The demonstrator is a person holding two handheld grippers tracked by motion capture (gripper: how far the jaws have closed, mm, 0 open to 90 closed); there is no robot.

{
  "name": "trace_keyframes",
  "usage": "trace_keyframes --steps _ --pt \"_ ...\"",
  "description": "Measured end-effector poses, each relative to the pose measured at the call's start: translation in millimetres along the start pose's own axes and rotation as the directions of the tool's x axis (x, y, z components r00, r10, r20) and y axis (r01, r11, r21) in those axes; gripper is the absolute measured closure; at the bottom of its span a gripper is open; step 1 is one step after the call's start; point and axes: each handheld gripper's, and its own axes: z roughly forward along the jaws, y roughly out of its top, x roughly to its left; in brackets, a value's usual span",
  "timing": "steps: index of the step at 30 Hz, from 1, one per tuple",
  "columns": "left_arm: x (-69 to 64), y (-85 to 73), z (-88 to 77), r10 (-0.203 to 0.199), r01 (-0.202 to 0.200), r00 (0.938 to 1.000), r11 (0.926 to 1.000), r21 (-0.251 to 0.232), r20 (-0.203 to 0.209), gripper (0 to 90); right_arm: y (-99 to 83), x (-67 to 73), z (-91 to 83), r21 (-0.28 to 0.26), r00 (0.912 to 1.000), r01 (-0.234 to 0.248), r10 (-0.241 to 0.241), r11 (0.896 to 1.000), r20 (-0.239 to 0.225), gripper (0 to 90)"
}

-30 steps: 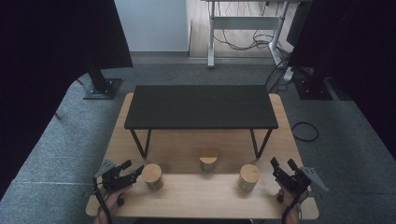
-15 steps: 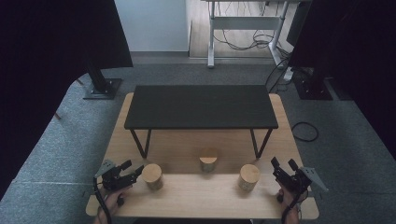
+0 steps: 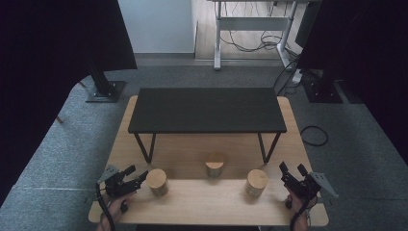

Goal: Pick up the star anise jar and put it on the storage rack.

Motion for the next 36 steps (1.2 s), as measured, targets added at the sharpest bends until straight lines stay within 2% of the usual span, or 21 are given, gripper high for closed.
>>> trace_keyframes --steps 13,22,30,31,35,36 --pt "-0.8 0.4 1.2 0.012 -0.012 0.9999 0.9999 0.008 0.005 18.1 -0.1 0.1 -0.3 -0.007 1.0000 0.002 -0.002 1.000 0.001 13.5" --pt "-3.5 2.3 -4.6 0.027 -0.027 0.9996 0.9996 -0.004 0.004 17.9 -0.1 -0.3 -0.3 -0.010 1.0000 0.000 0.000 1.000 0.003 13.4" --pt "-6.3 6.1 -19.4 0.095 -0.095 0.9949 0.9954 -0.004 0.031 17.2 0.1 -1.4 -0.4 -0.015 0.9999 -0.010 0.010 1.000 0.003 13.2" --pt "-7.3 6.4 -22.8 0.119 -0.119 0.9920 0.9929 0.001 0.041 17.1 0.1 -1.5 -0.3 -0.015 0.9999 -0.011 0.011 1.000 0.003 13.2" --pt "-10.1 7.0 -27.4 0.148 -0.148 0.9871 0.9889 -0.002 0.061 16.9 0.0 -1.7 -0.6 -0.018 0.9999 -0.014 0.014 1.000 0.005 13.1" --pt "-12.5 7.4 -29.9 0.173 -0.173 0.9821 0.9849 -0.002 0.075 16.8 0.0 -1.9 -0.6 -0.020 0.9998 -0.017 0.017 1.000 0.005 13.1"
